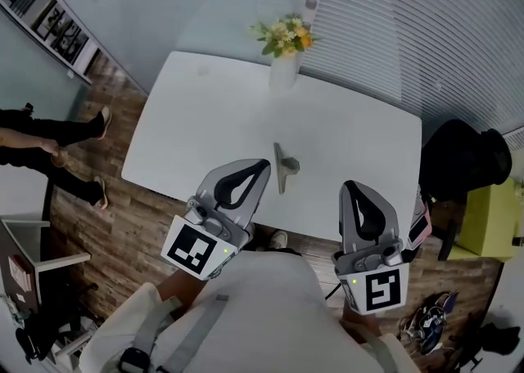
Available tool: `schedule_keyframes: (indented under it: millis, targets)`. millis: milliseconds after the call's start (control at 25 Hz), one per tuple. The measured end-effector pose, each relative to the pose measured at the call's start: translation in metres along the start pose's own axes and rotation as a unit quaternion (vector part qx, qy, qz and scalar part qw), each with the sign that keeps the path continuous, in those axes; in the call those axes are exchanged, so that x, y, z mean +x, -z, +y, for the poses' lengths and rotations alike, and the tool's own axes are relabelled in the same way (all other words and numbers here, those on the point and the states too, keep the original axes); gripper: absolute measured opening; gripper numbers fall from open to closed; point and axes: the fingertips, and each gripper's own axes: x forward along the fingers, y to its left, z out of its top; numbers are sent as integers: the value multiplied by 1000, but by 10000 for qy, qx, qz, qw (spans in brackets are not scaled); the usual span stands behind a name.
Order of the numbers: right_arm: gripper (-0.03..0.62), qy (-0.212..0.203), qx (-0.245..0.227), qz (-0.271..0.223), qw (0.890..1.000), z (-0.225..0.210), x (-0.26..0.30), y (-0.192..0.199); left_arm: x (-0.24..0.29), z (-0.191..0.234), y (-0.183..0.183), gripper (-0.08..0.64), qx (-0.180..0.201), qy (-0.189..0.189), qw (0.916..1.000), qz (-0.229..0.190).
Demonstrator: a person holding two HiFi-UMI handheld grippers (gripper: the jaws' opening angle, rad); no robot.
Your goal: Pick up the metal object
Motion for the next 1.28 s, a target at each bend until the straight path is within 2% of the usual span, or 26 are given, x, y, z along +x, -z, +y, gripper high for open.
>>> schedule_keyframes:
  millis: [280,480,840,1280]
  targets:
    - [29,47,157,153,9997,-8,12,26,-1,10,2,-2,-42,-18,10000,37]
    - [41,56,331,381,9987,-12,25,62,-7,19,3,-2,-79,-102,9999,40]
    - [60,-92,778,933,9926,-12,50,155,-18,29,3,-2,-81,-272,9996,23]
    - [86,-263,1330,1776,9747,-1,71,269,-34,37,1,-2,-82,-490,9988,-4]
